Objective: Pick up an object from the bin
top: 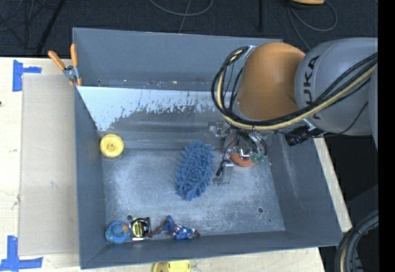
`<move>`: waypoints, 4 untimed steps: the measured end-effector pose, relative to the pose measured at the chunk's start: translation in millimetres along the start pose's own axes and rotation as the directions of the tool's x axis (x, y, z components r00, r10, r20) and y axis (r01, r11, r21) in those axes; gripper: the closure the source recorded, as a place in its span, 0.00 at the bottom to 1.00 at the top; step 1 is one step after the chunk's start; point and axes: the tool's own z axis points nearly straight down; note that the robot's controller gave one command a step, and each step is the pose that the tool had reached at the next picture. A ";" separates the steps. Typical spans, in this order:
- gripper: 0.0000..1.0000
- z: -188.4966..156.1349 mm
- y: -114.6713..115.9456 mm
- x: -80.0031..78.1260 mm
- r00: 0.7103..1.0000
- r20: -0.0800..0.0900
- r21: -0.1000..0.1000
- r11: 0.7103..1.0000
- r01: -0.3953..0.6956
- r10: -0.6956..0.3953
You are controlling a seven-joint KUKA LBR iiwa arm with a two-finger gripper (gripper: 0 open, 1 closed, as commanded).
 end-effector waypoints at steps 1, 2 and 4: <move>0.00 -4.6 -0.2 -1.7 1.000 0.007 0.000 1.000 -0.001 0.001; 0.00 32.4 9.1 -17.5 0.958 0.012 0.004 0.958 0.287 -0.287; 0.00 33.9 26.4 -31.2 0.732 0.008 0.007 0.732 0.681 -0.681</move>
Offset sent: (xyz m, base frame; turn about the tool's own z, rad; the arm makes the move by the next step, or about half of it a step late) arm 0.0322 0.0178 -0.0830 -0.6392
